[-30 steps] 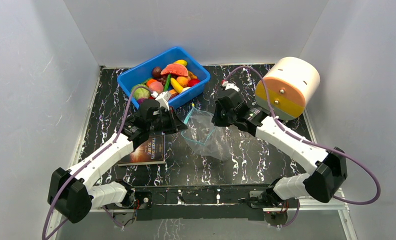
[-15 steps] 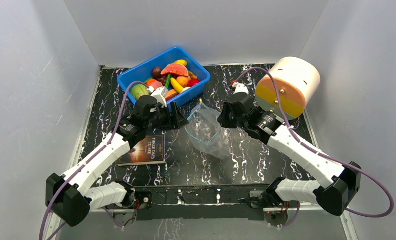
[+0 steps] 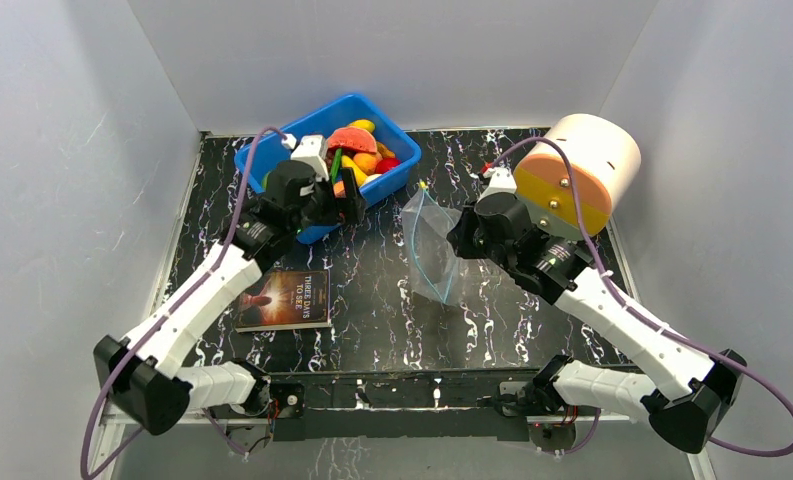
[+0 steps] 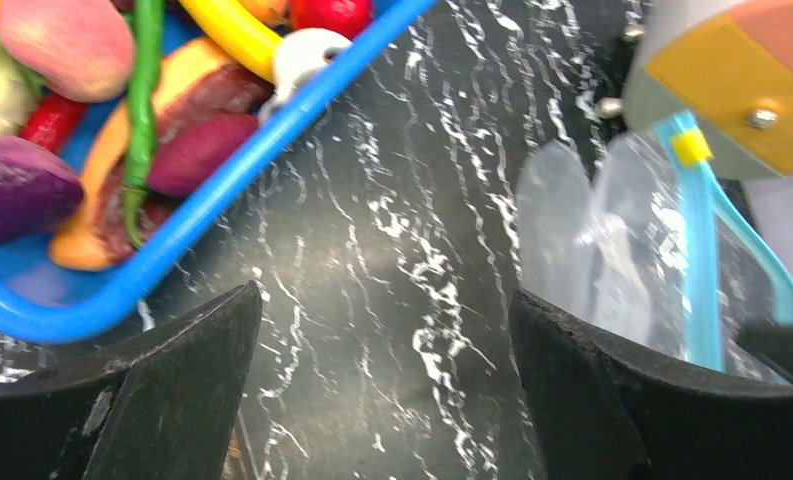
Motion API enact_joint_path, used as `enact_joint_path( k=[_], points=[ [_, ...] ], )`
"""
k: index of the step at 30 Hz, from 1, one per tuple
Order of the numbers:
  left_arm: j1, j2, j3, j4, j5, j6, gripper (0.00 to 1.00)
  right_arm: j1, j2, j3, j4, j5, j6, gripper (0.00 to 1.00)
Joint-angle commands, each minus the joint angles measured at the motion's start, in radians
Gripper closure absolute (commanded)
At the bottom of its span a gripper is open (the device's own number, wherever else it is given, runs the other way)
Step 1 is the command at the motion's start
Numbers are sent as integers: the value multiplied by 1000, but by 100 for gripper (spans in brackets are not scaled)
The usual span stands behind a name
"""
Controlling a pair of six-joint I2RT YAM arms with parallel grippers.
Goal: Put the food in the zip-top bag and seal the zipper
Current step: Pick up the fake fruit from the bin.
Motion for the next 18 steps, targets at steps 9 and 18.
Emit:
enact_joint_path(
  k=[9, 18],
  points=[
    [167, 296, 211, -53, -174, 95, 21, 1, -53, -27, 81, -48, -36, 100],
    [262, 479, 331, -11, -203, 136, 20, 1, -63, -41, 91, -75, -48, 100]
  ],
)
